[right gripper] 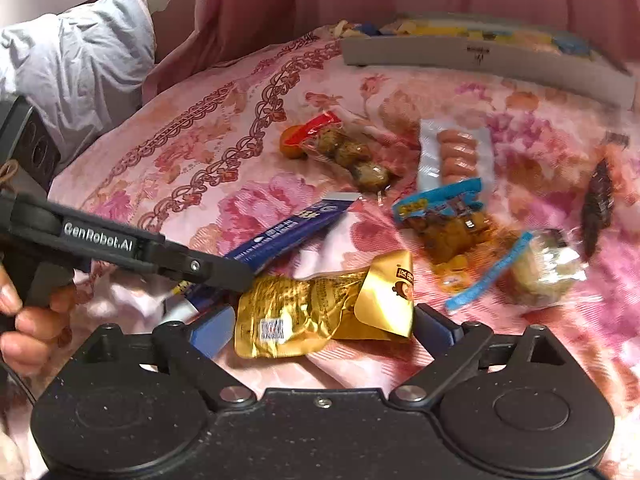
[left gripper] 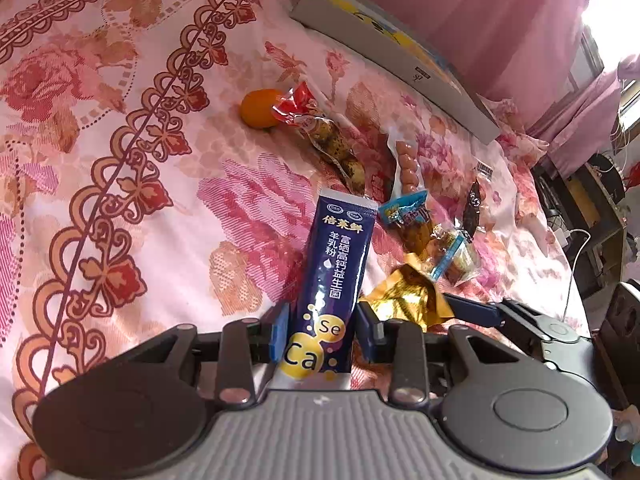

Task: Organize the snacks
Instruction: 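Grasp the gold foil packet with the right gripper while the left holds the blue stick, then lift both held snacks and carry them toward the gray tray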

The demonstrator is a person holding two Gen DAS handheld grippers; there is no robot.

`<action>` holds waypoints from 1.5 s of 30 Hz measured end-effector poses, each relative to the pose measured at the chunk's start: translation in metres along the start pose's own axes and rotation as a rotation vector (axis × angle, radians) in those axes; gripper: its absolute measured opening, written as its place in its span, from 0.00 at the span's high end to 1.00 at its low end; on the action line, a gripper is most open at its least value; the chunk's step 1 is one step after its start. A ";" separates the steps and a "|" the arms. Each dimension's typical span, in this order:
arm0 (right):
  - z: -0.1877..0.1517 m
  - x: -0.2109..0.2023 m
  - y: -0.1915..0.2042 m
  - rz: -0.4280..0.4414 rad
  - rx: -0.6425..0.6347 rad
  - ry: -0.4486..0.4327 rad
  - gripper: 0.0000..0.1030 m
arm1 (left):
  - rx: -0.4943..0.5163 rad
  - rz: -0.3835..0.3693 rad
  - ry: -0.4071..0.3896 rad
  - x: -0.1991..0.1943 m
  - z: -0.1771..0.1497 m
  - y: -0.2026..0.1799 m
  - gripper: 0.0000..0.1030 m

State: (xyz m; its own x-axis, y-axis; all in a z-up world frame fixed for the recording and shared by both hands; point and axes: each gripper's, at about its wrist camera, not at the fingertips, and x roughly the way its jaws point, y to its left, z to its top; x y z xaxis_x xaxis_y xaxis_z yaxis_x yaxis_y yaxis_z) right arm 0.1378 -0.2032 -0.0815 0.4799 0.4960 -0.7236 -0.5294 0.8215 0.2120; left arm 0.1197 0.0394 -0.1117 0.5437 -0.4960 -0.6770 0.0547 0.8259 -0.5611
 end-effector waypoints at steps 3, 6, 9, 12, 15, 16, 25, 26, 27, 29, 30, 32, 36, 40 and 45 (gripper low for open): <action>0.001 0.005 -0.010 0.047 0.080 0.002 0.07 | -0.017 -0.011 0.003 0.000 0.001 0.003 0.63; 0.000 0.008 -0.018 0.046 0.096 0.005 0.08 | -0.026 -0.017 0.004 0.000 0.001 0.004 0.63; 0.000 0.007 -0.019 0.042 0.100 0.003 0.09 | -0.020 -0.015 0.001 0.001 0.002 0.003 0.63; -0.003 0.007 -0.012 0.003 0.078 -0.009 0.12 | -0.019 -0.015 -0.001 0.002 0.002 0.003 0.63; -0.006 0.006 -0.004 -0.036 0.040 -0.020 0.15 | -0.018 -0.014 -0.001 0.002 0.002 0.003 0.63; -0.007 0.006 -0.001 -0.052 0.022 -0.022 0.21 | -0.018 -0.014 -0.001 0.002 0.002 0.003 0.63; -0.008 0.010 0.009 -0.101 -0.031 -0.039 0.24 | -0.019 -0.017 -0.005 0.001 0.002 0.003 0.63; -0.008 0.010 0.009 -0.101 -0.028 -0.043 0.24 | -0.020 -0.018 -0.006 0.001 0.002 0.003 0.63; -0.009 0.009 0.009 -0.101 -0.025 -0.049 0.25 | -0.022 -0.019 -0.006 0.001 0.002 0.004 0.63; -0.011 0.006 0.010 -0.106 -0.022 -0.063 0.25 | -0.012 -0.017 -0.003 0.001 0.003 0.003 0.64; -0.013 0.005 0.011 -0.111 -0.022 -0.069 0.26 | -0.004 -0.012 -0.002 0.001 0.002 0.001 0.65; -0.016 0.001 0.013 -0.119 -0.028 -0.079 0.26 | 0.018 0.005 0.003 0.001 0.002 -0.003 0.68; -0.022 -0.005 0.017 -0.128 -0.045 -0.093 0.27 | 0.078 0.046 0.003 0.000 0.000 -0.013 0.71; -0.025 -0.010 0.021 -0.129 -0.049 -0.113 0.27 | 0.083 0.054 -0.006 -0.003 -0.003 -0.016 0.72; -0.030 -0.016 0.027 -0.140 -0.073 -0.138 0.27 | 0.062 0.050 -0.022 -0.008 -0.005 -0.016 0.73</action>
State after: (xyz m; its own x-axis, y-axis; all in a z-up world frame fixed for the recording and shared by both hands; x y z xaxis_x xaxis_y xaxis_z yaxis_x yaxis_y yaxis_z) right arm 0.0946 -0.1969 -0.0843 0.6411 0.4165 -0.6446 -0.4978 0.8649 0.0638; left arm 0.1099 0.0287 -0.0994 0.5656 -0.4481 -0.6923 0.0787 0.8650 -0.4956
